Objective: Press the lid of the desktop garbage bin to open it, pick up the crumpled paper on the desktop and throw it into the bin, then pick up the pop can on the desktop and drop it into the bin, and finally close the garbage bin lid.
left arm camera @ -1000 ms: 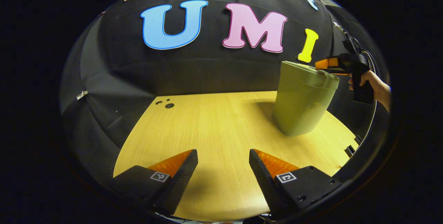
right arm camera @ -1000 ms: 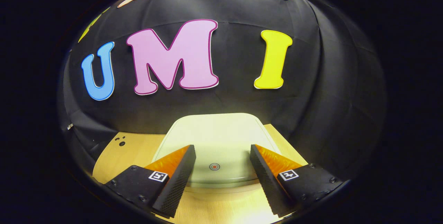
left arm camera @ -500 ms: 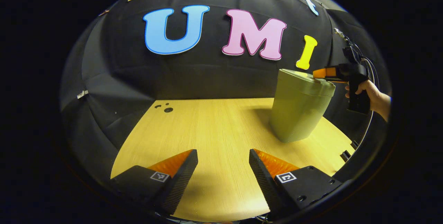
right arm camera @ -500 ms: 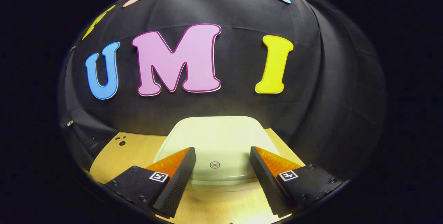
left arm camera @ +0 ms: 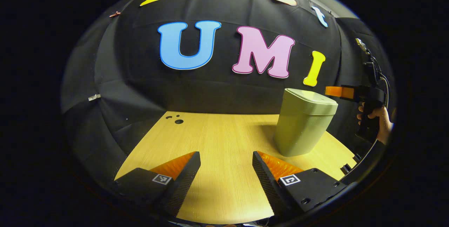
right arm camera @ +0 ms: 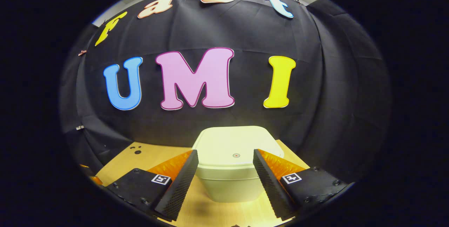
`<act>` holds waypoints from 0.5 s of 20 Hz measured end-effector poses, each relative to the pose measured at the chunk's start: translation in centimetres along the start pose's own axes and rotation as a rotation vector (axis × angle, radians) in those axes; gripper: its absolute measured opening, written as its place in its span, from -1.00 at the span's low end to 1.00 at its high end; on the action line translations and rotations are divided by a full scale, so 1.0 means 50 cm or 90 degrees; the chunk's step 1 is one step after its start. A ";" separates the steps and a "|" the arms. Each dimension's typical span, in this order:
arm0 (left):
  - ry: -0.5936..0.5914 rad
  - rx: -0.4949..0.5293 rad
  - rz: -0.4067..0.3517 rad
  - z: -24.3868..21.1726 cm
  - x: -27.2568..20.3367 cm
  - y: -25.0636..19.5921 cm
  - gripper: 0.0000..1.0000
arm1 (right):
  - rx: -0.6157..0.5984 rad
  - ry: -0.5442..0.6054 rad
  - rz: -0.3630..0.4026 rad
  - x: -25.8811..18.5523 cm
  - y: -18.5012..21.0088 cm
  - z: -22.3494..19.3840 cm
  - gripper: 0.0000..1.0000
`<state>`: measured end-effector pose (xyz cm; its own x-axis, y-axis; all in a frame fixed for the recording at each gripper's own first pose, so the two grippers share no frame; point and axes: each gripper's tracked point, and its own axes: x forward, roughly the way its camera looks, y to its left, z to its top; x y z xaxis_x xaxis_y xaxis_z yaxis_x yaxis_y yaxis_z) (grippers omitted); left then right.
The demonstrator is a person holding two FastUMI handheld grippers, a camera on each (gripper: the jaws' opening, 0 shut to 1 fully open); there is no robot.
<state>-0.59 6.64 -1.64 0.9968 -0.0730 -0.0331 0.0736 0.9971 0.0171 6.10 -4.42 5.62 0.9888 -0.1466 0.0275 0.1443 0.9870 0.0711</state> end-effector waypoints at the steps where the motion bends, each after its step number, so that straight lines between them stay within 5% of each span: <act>1: -0.008 -0.003 0.004 0.004 -0.007 -0.004 0.92 | 0.002 -0.007 0.005 -0.018 0.007 0.000 0.97; 10: -0.023 0.006 0.022 -0.024 -0.033 -0.032 0.92 | -0.010 0.049 0.061 -0.160 0.091 -0.113 0.96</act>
<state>-2.42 5.19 -2.80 0.9992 -0.0389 0.0037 0.0388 0.9989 0.0277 -0.92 1.63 0.10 0.9980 -0.0463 -0.0439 0.0487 0.9973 0.0558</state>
